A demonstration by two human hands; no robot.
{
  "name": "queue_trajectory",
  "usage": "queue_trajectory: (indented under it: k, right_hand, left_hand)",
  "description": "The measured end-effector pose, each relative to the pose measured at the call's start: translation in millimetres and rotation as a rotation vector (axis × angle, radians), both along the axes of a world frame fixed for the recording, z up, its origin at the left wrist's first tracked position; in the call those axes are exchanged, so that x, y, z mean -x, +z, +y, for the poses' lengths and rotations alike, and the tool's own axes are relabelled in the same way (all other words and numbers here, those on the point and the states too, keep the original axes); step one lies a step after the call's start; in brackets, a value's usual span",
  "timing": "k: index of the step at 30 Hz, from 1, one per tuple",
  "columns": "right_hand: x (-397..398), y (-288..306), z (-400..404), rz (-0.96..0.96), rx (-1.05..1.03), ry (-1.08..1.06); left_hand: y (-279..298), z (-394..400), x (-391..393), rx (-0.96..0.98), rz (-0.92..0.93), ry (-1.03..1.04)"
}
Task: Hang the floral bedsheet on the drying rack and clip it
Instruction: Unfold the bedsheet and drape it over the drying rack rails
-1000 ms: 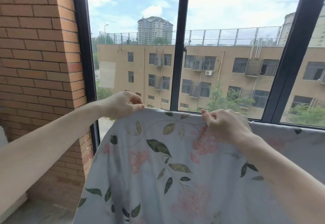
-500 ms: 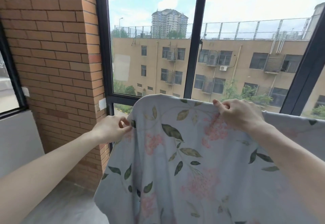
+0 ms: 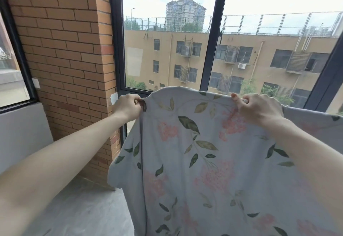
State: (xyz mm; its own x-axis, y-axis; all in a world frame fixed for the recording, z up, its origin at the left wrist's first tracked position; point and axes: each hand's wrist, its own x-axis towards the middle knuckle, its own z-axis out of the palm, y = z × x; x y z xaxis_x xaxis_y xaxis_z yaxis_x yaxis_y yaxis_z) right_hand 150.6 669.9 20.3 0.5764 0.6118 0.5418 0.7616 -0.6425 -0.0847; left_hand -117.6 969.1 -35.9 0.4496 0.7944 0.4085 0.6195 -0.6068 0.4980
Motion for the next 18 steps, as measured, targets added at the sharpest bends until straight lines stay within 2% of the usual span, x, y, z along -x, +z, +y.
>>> queue_trajectory:
  k: [7, 11, 14, 16, 18]
  right_hand:
    - [3.6, 3.1, 3.0, 0.012, 0.063, -0.016]
    - [2.7, 7.7, 4.7, 0.029, 0.078, -0.032]
    - [-2.9, 12.9, 6.2, 0.112, 0.051, -0.042]
    - [-10.1, 15.9, 7.9, 0.18, 0.029, -0.056]
    - [-15.8, 19.3, 10.7, 0.206, 0.017, -0.09]
  left_hand:
    - [101.0, 8.8, -38.3, -0.066, -0.231, 0.015]
    - [162.0, 6.9, -80.1, -0.006, -0.358, -0.004]
    - [195.5, 4.8, -112.9, 0.069, -0.445, -0.03]
    - [199.4, 3.2, -136.4, 0.113, -0.405, -0.06]
    - [181.3, 4.1, -156.9, 0.138, -0.275, -0.073]
